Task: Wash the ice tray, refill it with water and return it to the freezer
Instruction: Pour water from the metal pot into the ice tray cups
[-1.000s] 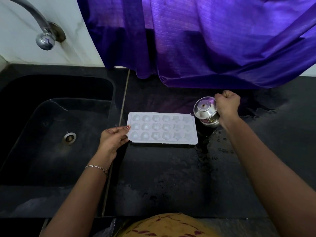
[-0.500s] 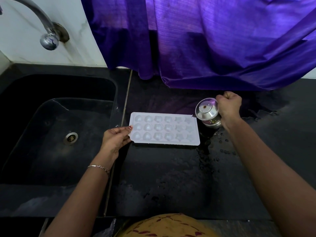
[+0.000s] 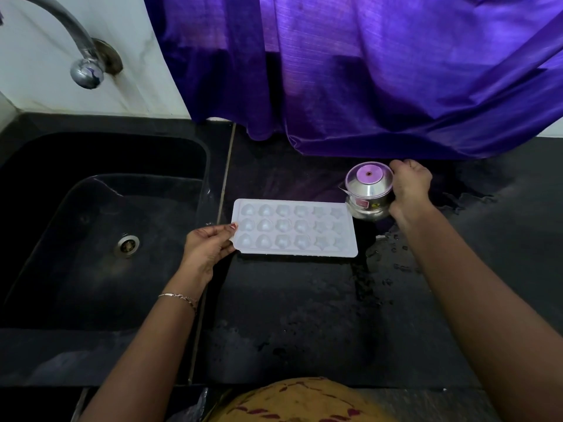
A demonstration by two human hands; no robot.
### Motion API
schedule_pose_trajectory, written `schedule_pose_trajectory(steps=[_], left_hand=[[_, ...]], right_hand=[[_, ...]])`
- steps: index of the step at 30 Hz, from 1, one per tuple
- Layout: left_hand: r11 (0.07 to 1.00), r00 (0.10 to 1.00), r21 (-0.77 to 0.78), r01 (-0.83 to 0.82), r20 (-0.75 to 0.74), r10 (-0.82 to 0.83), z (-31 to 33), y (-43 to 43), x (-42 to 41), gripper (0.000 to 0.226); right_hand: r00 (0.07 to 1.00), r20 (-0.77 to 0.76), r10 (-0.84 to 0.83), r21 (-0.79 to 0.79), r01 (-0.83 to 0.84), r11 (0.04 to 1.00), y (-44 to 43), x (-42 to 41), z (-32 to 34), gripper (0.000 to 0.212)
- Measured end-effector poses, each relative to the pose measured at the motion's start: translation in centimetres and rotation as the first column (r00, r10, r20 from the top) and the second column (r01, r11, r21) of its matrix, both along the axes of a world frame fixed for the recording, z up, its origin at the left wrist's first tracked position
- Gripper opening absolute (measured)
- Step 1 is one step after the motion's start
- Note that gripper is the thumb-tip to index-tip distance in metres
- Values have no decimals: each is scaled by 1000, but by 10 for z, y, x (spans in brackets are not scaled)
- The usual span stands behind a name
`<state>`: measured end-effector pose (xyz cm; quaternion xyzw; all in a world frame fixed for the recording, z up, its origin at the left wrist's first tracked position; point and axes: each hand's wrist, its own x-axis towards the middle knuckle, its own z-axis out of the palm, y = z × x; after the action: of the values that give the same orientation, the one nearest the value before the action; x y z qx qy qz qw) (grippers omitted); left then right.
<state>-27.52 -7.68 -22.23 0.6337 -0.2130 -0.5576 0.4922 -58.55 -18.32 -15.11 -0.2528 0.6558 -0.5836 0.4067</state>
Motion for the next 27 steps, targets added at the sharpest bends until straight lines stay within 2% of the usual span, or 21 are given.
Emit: schedule_pose_trajectory(steps=[6, 14, 27], left_hand=[[1000, 1000, 3, -1, 13, 1, -1, 0, 0, 15], [1000, 1000, -6, 5, 4, -5, -4, 0, 2, 18], [1000, 1000, -6, 11, 3, -11, -5, -1, 3, 15]], right_hand=[[993, -92, 78, -50, -83, 995, -3, 13, 5, 43], [959, -232, 163, -34, -175, 984, -6, 20, 10, 42], [920, -333, 205, -22, -224, 974, -7, 22, 9, 41]])
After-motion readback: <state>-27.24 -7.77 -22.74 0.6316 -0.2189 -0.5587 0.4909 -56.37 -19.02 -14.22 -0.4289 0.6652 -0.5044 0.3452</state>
